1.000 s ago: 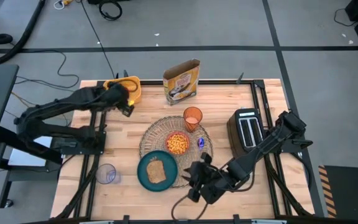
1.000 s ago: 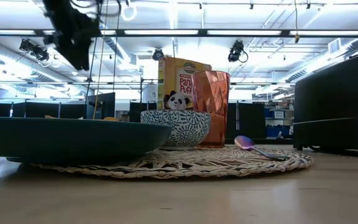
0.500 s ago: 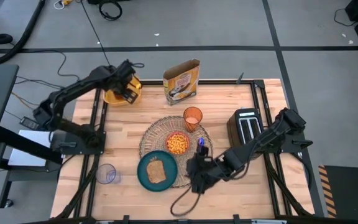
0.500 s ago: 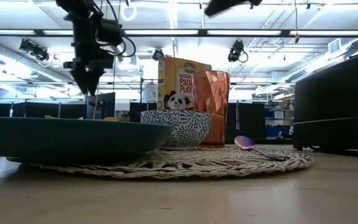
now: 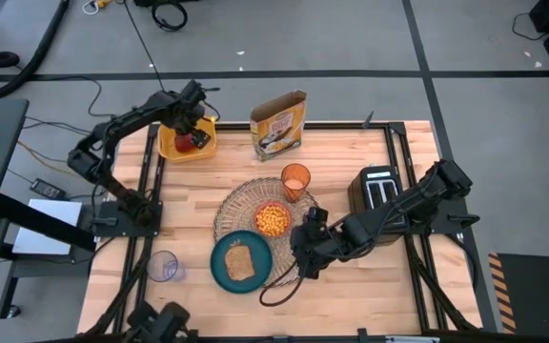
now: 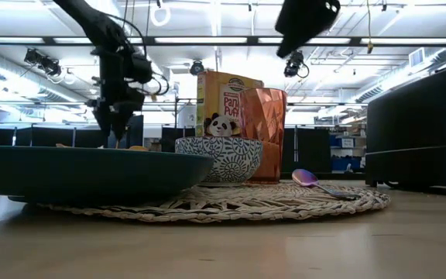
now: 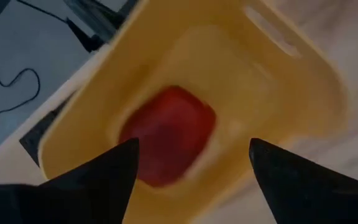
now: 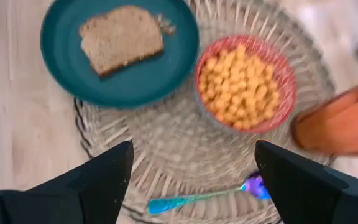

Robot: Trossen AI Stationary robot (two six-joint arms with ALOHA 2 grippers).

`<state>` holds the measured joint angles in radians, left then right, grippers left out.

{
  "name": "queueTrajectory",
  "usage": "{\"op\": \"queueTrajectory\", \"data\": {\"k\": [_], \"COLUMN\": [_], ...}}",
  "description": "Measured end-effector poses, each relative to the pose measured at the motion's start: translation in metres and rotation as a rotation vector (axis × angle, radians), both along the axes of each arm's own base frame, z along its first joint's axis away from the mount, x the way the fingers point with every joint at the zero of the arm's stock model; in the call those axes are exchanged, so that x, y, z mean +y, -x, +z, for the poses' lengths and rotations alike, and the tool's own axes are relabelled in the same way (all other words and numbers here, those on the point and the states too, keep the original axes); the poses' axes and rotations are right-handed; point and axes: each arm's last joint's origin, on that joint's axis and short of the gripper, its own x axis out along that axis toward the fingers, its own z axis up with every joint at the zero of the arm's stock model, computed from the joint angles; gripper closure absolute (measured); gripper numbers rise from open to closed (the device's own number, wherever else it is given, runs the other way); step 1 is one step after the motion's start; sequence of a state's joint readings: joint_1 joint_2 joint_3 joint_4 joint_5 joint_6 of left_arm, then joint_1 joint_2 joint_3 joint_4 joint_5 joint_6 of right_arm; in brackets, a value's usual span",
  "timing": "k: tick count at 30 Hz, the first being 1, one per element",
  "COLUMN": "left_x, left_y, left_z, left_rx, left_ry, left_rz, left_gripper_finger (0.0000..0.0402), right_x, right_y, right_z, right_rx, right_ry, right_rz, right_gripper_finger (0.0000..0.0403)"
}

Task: Arrange a breakfast setting
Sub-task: Put the red apple on the placemat to the top left of the red bowl

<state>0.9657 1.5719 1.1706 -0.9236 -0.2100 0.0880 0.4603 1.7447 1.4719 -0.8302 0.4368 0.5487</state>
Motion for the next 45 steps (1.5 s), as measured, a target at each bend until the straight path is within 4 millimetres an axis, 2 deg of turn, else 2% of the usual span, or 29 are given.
{"op": "queueTrajectory", "data": {"k": [8,12,18,23,26,34,45], "left_x": [0.028,0.032,0.029,0.021,0.017,0.018,0.022], "left_y": [0.012,0.011,0.012,0.013,0.016,0.018,0.022], "left_z": [-0.031,-0.04,-0.046,-0.037,-0.038,-0.049,-0.057], "left_rx": [0.066,0.091,0.138,0.174,0.211,0.232,0.228], "left_ry": [0.051,0.077,0.142,0.156,0.208,0.179,0.209], "left_rz": [-0.022,-0.06,-0.102,-0.15,-0.206,-0.29,-0.217], "left_gripper_finger": [0.0088,0.0088,0.0088,0.0088,0.0088,0.0088,0.0087], "right_x": [-0.001,-0.001,-0.006,-0.012,-0.014,-0.007,-0.004], "right_y": [0.004,0.005,0.002,0.0,-0.001,0.001,0.003], "right_z": [-0.015,-0.016,-0.016,-0.016,-0.016,-0.015,-0.016], "right_rx": [0.045,0.055,0.065,0.064,0.063,0.056,0.051], "right_ry": [-0.068,-0.09,-0.098,-0.097,-0.099,-0.117,-0.134], "right_rz": [-0.053,-0.051,-0.051,-0.065,-0.074,-0.082,-0.102], "right_gripper_finger": [0.0052,0.0052,0.0052,0.0052,0.0052,0.0052,0.0052]}}
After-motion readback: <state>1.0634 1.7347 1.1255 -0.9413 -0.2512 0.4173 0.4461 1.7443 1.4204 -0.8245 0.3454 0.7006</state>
